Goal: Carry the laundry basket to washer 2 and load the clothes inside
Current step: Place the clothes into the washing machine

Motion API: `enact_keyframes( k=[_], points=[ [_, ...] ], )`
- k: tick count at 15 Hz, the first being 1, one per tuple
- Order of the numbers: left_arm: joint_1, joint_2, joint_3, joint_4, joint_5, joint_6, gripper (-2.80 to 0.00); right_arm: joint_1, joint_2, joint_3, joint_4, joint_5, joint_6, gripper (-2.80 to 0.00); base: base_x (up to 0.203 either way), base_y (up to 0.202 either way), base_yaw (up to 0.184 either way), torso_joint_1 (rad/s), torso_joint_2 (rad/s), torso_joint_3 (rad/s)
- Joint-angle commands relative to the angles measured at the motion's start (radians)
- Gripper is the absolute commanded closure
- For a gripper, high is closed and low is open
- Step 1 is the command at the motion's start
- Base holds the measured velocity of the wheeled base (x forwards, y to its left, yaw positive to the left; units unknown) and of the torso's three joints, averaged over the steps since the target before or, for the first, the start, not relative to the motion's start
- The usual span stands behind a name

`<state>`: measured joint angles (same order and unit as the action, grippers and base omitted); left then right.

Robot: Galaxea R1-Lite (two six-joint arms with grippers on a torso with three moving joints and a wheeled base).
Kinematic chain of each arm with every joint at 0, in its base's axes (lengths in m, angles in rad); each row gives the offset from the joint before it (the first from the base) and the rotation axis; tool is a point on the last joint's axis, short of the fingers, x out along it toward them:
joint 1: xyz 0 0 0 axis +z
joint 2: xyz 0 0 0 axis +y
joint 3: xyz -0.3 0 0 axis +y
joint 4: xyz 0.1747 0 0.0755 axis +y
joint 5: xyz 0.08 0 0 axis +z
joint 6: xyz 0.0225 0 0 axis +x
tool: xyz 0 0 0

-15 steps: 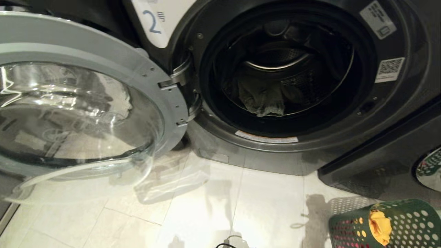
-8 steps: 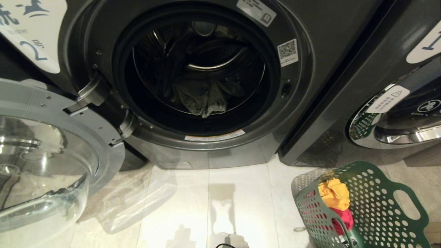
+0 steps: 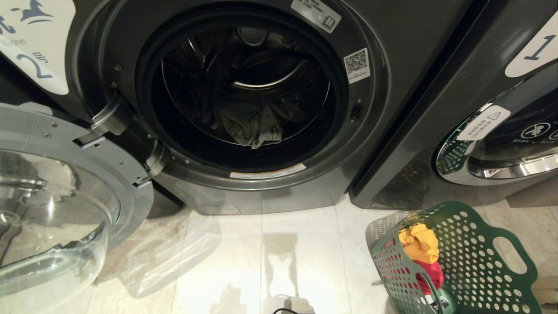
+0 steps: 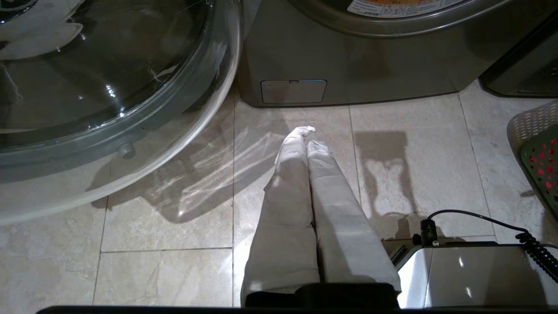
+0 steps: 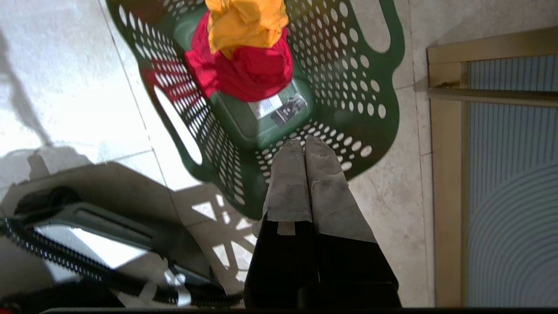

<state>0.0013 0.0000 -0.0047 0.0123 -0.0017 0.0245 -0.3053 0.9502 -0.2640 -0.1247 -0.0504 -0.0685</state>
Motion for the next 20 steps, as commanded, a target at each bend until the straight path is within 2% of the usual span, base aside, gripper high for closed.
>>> enact_keyframes(
  k=[1,5,8,9,12,14,16,20],
  points=[
    [0.0,0.002,0.0,0.0,0.0,0.0,0.0,-0.002,0.182,0.0,-0.109,-0.001,0.022,0.0,0.0,0.0,0.0,0.0,0.0,0.0],
    [0.0,0.002,0.0,0.0,0.0,0.0,0.0,-0.036,0.413,-0.003,-0.254,-0.005,0.054,0.0,0.0,0.0,0.0,0.0,0.0,0.0],
    [0.0,0.002,0.0,0.0,0.0,0.0,0.0,-0.154,0.603,0.002,-0.369,-0.004,0.068,0.0,0.0,0.0,0.0,0.0,0.0,0.0],
    [0.0,0.002,0.0,0.0,0.0,0.0,0.0,-0.187,0.672,0.004,-0.419,0.001,0.073,-2.8,0.0,0.0,0.0,0.0,0.0,0.0],
    [0.0,0.002,0.0,0.0,0.0,0.0,0.0,-0.264,0.894,-0.01,-0.596,0.07,0.085,-2.8,0.0,0.0,0.0,0.0,0.0,0.0],
    [0.0,0.002,0.0,0.0,0.0,0.0,0.0,-0.287,1.05,-0.06,-0.653,0.139,0.09,-2.8,0.0,0.0,0.0,0.0,0.0,0.0],
    [0.0,0.002,0.0,0.0,0.0,0.0,0.0,-0.295,1.213,-0.169,-0.678,0.199,0.091,-2.8,0.0,0.0,0.0,0.0,0.0,0.0],
    [0.0,0.002,0.0,0.0,0.0,0.0,0.0,-0.294,1.501,-0.45,-0.704,0.402,0.083,-2.8,0.0,0.0,0.0,0.0,0.0,0.0]
  ],
)
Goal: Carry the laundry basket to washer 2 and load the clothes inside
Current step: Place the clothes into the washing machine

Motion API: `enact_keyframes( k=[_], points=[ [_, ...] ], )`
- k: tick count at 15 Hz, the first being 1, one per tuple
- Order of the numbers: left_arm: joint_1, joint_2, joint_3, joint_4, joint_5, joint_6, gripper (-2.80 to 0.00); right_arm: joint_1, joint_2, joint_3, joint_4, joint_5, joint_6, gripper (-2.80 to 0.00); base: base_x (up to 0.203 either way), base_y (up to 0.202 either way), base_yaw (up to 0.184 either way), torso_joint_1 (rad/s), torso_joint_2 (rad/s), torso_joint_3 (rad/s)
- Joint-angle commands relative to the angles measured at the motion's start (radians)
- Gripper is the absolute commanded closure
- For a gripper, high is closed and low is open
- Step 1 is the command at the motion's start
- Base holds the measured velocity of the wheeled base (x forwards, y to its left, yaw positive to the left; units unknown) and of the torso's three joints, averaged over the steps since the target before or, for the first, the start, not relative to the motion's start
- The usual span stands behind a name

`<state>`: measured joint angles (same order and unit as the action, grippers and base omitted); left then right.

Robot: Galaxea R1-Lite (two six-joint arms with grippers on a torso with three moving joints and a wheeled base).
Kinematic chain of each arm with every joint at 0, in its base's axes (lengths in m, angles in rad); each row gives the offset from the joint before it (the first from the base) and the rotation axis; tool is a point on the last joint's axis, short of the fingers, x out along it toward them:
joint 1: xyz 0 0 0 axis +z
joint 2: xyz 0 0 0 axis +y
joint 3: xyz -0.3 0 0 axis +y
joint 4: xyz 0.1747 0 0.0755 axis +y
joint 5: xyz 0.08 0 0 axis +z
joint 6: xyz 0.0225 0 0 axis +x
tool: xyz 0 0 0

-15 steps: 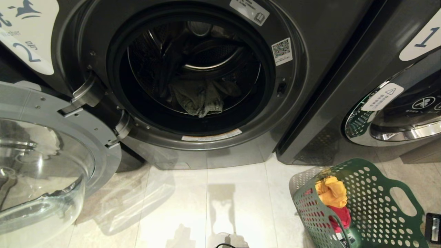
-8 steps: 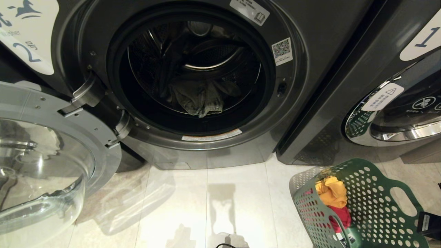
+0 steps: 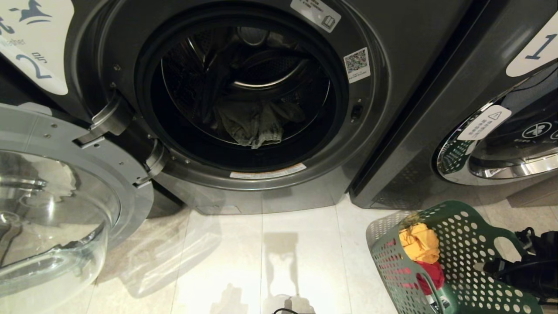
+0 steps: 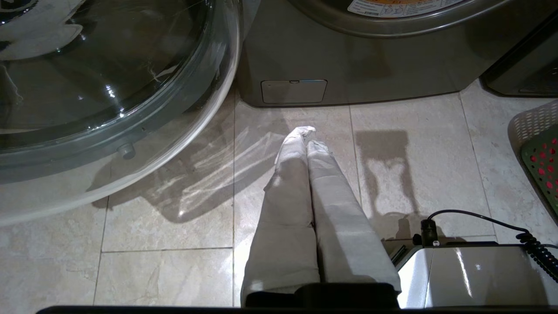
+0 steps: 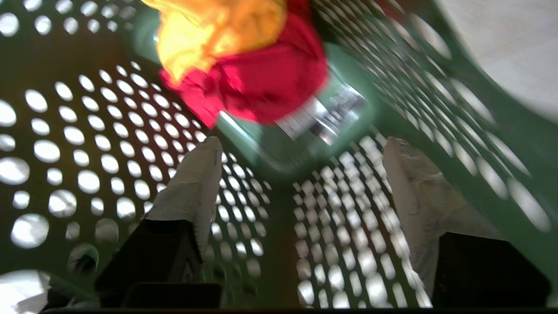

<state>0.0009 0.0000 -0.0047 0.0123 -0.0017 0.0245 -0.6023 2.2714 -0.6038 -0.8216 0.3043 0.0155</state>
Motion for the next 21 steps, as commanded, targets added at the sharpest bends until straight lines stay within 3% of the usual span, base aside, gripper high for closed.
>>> enact_keyframes(
  k=[1,6,9,12,16,21],
  points=[
    [0.001,0.002,0.0,0.0,0.0,0.0,0.0,0.014,0.24,-0.171,-0.009,0.067,-0.003,-2.8,0.0,0.0,0.0,0.0,0.0,0.0],
    [0.001,0.002,0.0,0.0,0.0,0.0,0.0,0.12,0.486,-0.411,-0.031,0.098,-0.008,-2.8,0.0,0.0,0.0,0.0,0.0,0.0],
    [0.001,0.002,0.0,0.0,0.0,0.0,0.0,0.192,0.559,-0.44,-0.085,0.098,-0.041,-2.8,0.0,0.0,0.0,0.0,0.0,0.0],
    [0.001,0.002,0.0,0.0,0.0,0.0,0.0,0.215,0.653,-0.475,-0.166,0.088,-0.074,-2.8,0.0,0.0,0.0,0.0,0.0,0.0],
    [0.001,0.002,0.0,0.0,0.0,0.0,0.0,0.219,0.742,-0.66,-0.2,-0.026,-0.073,-2.8,0.0,0.0,0.0,0.0,0.0,0.0],
    [0.001,0.002,0.0,0.0,0.0,0.0,0.0,0.227,0.796,-0.822,-0.229,-0.056,-0.071,-2.8,0.0,0.0,0.0,0.0,0.0,0.0]
  ],
)
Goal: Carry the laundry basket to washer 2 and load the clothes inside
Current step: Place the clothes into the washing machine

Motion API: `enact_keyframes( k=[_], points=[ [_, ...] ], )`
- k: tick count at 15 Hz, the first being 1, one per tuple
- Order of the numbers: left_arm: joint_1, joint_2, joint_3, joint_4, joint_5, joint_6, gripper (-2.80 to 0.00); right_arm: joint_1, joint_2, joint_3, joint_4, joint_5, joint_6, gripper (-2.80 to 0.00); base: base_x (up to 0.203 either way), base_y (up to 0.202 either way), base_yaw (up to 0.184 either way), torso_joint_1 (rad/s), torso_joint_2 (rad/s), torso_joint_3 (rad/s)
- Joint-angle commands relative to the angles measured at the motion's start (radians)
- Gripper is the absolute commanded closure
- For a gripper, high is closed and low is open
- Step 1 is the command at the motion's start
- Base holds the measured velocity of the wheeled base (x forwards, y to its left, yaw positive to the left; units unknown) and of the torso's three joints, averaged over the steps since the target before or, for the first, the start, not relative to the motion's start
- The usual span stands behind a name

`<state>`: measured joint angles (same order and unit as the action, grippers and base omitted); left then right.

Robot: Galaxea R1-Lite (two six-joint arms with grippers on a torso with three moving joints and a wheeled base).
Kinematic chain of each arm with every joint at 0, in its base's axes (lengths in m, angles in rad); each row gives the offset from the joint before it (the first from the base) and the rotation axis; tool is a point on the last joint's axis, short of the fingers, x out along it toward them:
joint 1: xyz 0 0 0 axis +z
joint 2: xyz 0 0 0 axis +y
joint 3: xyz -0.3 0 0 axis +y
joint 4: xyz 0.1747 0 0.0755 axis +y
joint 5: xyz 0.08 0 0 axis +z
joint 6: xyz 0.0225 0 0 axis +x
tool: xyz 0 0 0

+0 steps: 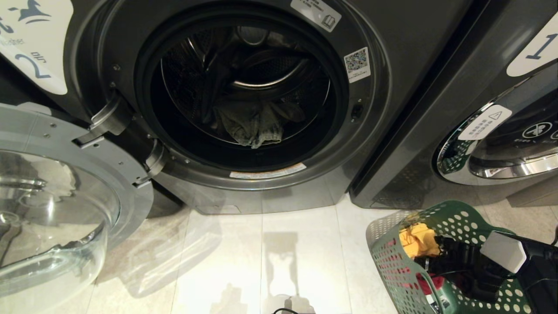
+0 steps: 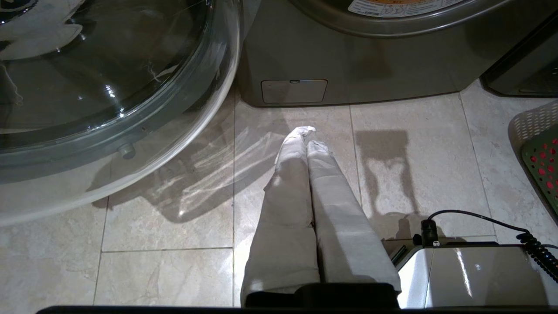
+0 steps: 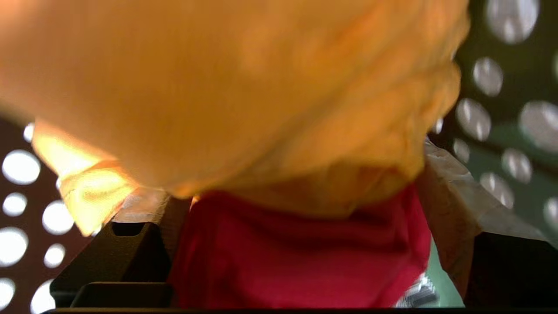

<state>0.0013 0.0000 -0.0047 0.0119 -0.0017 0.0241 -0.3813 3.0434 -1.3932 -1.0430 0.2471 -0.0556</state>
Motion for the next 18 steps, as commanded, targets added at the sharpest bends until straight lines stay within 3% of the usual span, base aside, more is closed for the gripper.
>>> enact_keyframes(
  k=[1,9,17,18],
  points=[
    [0.0,0.002,0.0,0.0,0.0,0.0,0.0,0.014,0.025,-0.041,-0.008,0.003,0.002,-2.8,0.0,0.0,0.0,0.0,0.0,0.0],
    [0.0,0.002,0.0,0.0,0.0,0.0,0.0,0.091,0.028,-0.073,0.034,0.015,0.028,-2.8,0.0,0.0,0.0,0.0,0.0,0.0],
    [0.0,0.002,0.0,0.0,0.0,0.0,0.0,0.09,0.028,-0.056,0.07,0.015,0.016,-2.8,0.0,0.0,0.0,0.0,0.0,0.0],
    [0.0,0.002,0.0,0.0,0.0,0.0,0.0,0.09,0.028,-0.054,0.073,0.006,0.014,0.0,0.0,0.0,0.0,0.0,0.0,0.0]
  ],
)
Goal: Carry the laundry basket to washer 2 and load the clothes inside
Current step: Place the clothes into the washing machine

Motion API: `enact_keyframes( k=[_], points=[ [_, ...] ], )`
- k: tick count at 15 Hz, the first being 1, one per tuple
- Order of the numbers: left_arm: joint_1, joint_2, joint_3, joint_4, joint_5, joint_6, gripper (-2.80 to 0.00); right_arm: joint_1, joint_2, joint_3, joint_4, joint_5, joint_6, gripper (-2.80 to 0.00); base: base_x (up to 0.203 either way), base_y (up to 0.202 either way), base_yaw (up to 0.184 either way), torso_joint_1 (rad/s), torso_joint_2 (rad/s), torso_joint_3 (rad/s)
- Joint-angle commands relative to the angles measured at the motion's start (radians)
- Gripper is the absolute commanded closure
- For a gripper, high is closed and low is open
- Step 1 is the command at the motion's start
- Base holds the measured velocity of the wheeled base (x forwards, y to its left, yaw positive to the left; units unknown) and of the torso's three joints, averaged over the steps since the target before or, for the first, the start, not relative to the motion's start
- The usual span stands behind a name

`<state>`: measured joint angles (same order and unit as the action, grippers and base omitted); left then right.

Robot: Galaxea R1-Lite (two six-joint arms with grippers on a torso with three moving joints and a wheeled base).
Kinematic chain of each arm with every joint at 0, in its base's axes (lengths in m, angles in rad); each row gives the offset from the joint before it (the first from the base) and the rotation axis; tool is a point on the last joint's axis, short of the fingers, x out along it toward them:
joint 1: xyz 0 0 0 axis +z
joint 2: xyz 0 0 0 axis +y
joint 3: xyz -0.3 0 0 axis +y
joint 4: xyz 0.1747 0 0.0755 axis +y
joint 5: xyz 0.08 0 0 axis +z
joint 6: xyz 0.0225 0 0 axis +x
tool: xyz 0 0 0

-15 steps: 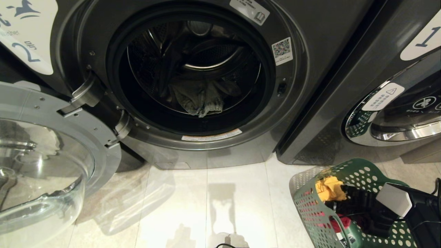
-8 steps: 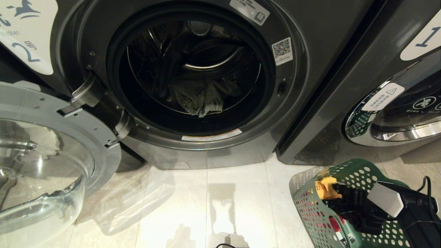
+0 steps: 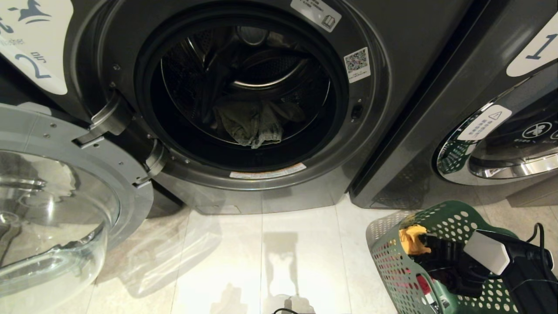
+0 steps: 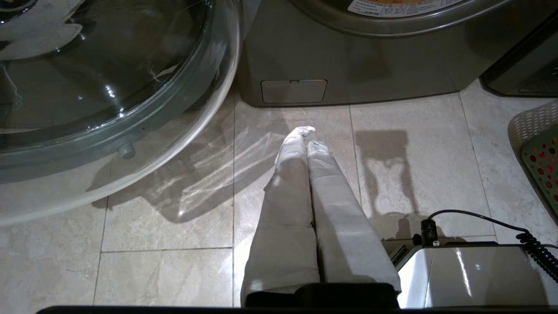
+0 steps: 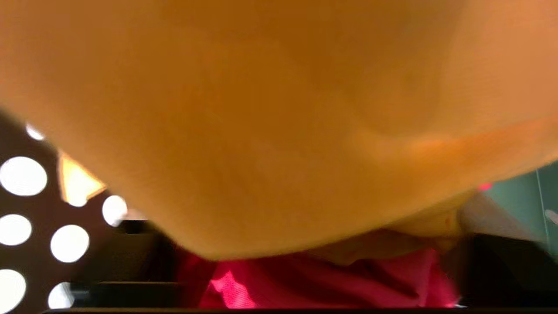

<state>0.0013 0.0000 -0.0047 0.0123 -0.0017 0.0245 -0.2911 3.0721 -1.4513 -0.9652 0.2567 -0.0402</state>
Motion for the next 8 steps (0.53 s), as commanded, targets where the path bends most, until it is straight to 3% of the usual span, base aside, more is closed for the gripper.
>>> enact_keyframes(
  k=[1,8],
  points=[
    [0.0,0.002,0.0,0.0,0.0,0.0,0.0,0.0,-0.001,0.009,-0.003,-0.004,0.0,0.0,0.0,0.0,0.0,0.0,0.0,0.0],
    [0.0,0.002,0.0,0.0,0.0,0.0,0.0,-0.039,-0.004,0.04,0.03,-0.007,0.002,0.0,0.0,0.0,0.0,0.0,0.0,0.0]
  ],
)
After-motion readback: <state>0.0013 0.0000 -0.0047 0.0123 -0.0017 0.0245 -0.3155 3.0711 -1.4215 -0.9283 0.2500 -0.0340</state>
